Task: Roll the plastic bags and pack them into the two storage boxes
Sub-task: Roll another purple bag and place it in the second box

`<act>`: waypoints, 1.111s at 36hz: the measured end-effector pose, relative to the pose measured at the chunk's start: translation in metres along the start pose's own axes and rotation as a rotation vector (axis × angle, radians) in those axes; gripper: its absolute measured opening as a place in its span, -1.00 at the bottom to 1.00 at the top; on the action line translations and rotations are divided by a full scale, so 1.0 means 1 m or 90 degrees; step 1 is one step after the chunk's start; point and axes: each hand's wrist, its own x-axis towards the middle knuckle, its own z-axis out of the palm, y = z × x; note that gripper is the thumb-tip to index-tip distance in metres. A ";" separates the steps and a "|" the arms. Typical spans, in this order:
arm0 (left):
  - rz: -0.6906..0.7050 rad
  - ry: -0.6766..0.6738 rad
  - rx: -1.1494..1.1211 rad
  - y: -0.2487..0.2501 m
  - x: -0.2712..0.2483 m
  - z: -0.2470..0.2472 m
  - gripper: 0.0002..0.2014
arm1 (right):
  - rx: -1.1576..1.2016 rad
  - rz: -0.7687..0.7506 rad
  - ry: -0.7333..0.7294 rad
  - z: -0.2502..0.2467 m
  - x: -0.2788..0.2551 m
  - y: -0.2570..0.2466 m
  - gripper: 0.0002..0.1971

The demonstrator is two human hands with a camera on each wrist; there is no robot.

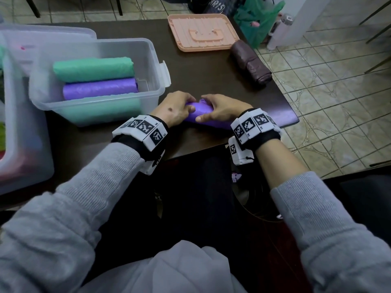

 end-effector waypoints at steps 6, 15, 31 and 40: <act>0.009 0.009 -0.008 -0.004 -0.002 0.002 -0.64 | -0.049 -0.021 0.046 0.011 -0.007 -0.002 -0.47; -0.023 0.085 -0.278 -0.023 -0.024 0.004 -0.59 | -0.112 -0.057 0.133 0.044 -0.017 -0.014 -0.44; -0.408 0.438 -0.730 -0.098 -0.094 -0.047 -0.47 | -0.168 -0.209 -0.027 0.056 -0.015 -0.092 -0.56; -0.378 0.613 -0.752 -0.112 -0.080 -0.071 -0.14 | -0.156 -0.275 -0.061 0.018 -0.024 -0.144 -0.57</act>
